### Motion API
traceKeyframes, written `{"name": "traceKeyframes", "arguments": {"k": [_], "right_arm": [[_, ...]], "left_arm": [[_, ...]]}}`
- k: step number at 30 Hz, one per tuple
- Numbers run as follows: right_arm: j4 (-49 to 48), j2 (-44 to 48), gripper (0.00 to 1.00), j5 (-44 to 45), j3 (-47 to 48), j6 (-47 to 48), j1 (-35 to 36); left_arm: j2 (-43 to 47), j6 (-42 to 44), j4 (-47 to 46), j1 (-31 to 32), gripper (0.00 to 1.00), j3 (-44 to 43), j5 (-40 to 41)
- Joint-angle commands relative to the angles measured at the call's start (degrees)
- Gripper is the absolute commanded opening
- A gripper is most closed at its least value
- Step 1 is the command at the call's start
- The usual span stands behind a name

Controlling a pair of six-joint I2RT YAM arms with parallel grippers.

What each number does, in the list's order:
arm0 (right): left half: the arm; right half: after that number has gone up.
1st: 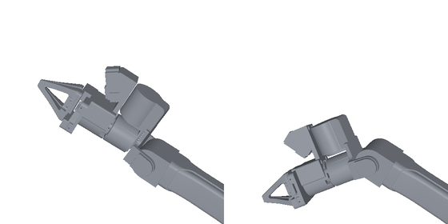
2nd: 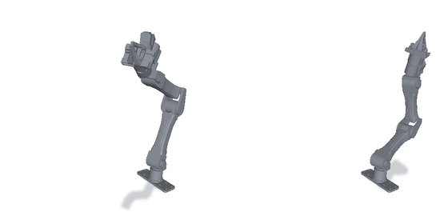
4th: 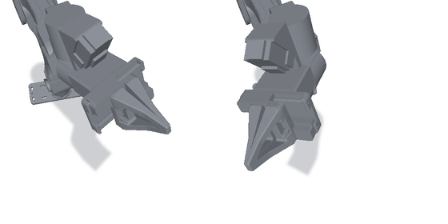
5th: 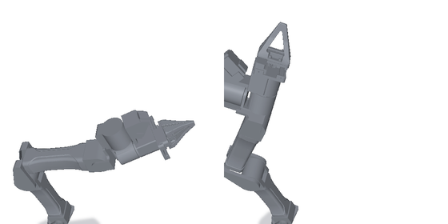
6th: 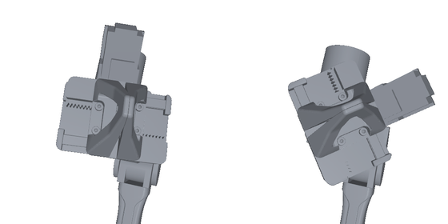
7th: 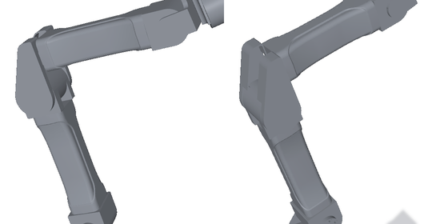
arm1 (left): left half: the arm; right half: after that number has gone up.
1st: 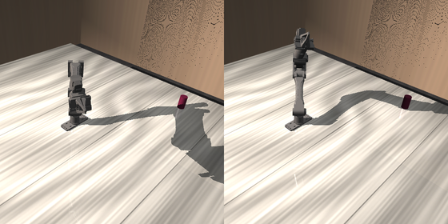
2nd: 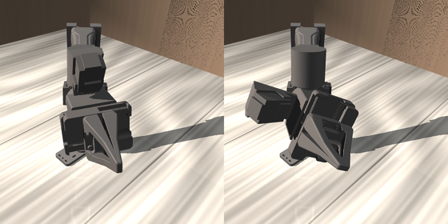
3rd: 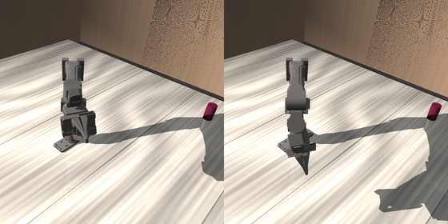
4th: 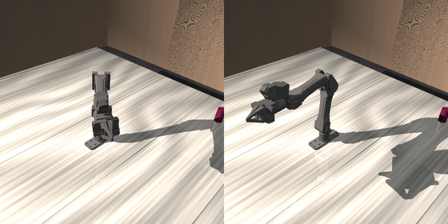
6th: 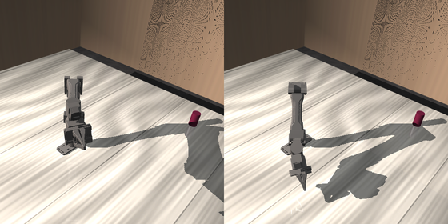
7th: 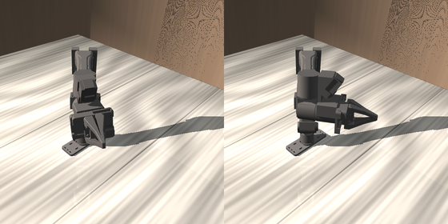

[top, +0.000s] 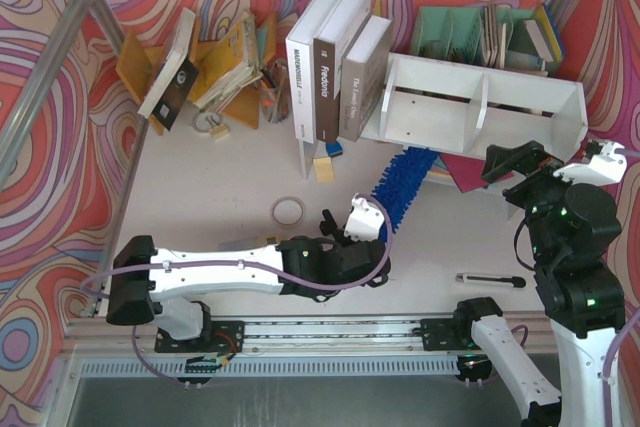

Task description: Dust the bookshelf with a duster

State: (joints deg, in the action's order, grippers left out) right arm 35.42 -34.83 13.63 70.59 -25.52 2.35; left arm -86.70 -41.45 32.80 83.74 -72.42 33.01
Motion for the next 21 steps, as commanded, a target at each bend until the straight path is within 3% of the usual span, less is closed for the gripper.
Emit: {"name": "traceKeyframes", "arguments": {"k": [1,10,21], "right_arm": [[-0.1,0.4,0.99,0.4,0.1,0.3,0.1],[0.1,0.6,0.99,0.7,0.1,0.4,0.1],[0.0,0.4,0.99,0.6,0.2,0.5,0.1]], "left_arm": [[-0.1,-5.1,-3.0,-0.3,0.00,0.6,1.3],[-7.0,-5.1,-4.3,-0.3,0.00,-0.8,-2.8],[-2.3,-1.6,-4.0,1.1,0.00,-3.1,1.9]]}}
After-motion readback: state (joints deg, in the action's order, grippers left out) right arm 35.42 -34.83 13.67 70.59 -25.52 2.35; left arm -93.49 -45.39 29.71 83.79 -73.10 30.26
